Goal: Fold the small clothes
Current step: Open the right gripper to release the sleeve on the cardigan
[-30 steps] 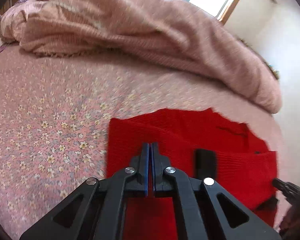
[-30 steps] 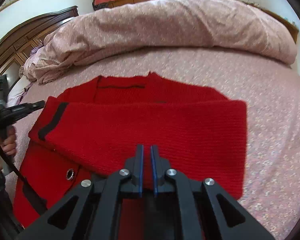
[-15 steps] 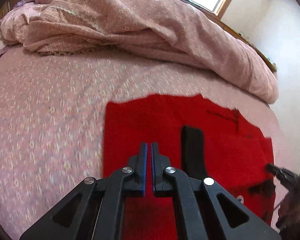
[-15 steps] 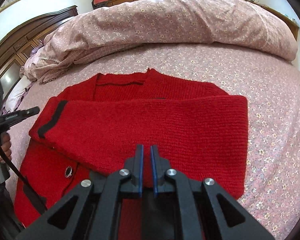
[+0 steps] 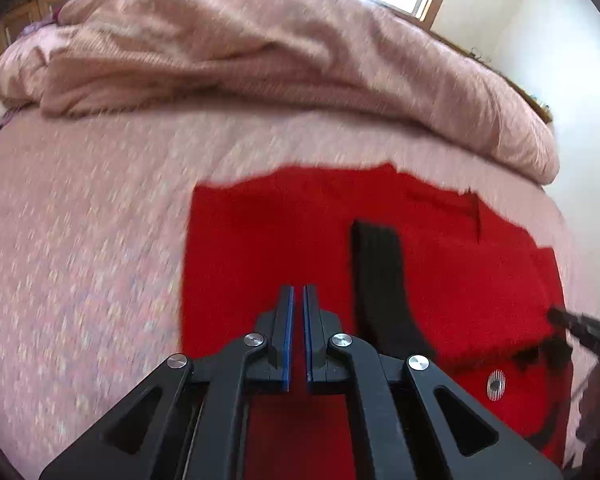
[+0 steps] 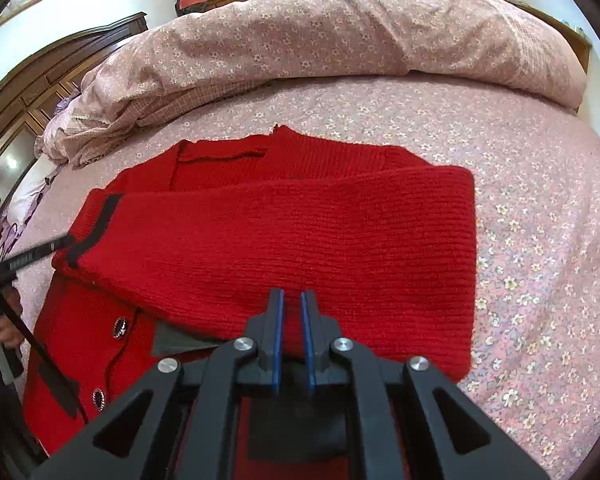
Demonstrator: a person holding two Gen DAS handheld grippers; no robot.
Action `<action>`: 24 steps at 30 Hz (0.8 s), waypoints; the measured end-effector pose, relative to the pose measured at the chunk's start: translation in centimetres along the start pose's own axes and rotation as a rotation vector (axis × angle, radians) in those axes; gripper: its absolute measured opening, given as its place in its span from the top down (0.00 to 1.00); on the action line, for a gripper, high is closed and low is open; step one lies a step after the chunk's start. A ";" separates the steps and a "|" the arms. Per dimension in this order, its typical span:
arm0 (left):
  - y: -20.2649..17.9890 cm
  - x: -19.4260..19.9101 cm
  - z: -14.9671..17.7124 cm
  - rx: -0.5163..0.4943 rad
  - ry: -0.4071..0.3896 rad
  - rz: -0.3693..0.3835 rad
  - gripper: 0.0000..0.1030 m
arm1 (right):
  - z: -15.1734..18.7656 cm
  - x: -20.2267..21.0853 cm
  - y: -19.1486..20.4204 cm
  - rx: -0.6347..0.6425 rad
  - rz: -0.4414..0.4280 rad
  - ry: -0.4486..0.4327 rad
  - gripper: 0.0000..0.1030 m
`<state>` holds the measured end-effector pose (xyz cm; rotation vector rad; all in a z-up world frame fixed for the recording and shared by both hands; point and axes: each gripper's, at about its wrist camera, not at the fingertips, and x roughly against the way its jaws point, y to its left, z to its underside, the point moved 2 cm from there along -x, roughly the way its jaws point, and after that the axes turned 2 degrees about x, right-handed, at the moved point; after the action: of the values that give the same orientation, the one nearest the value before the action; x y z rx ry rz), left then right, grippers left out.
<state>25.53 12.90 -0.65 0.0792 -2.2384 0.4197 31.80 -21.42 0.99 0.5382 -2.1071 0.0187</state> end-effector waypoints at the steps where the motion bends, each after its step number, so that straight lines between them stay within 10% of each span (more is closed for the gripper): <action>1: -0.3 -0.7 -0.6 -0.008 -0.012 0.012 1.00 | 0.0 0.0 0.0 -0.001 0.000 0.000 0.92; 7: 0.0 -5.5 -2.1 -0.044 0.017 -0.070 1.00 | 0.1 0.2 0.3 0.009 0.000 -0.001 0.92; 18: -0.3 -0.5 0.2 -0.034 0.074 -0.036 0.83 | 1.1 2.5 -0.3 -0.051 0.038 -0.110 0.89; 22: -0.5 3.9 3.8 -0.053 0.051 -0.008 0.76 | 2.0 5.9 -0.1 -0.045 0.037 -0.242 0.54; 24: -0.7 6.0 5.9 -0.100 0.033 -0.016 0.70 | 3.3 7.9 -0.4 -0.054 0.041 -0.306 0.53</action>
<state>17.40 10.82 0.56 0.0380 -2.2212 0.2980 25.61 -25.39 5.34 0.4899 -2.4088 -0.1029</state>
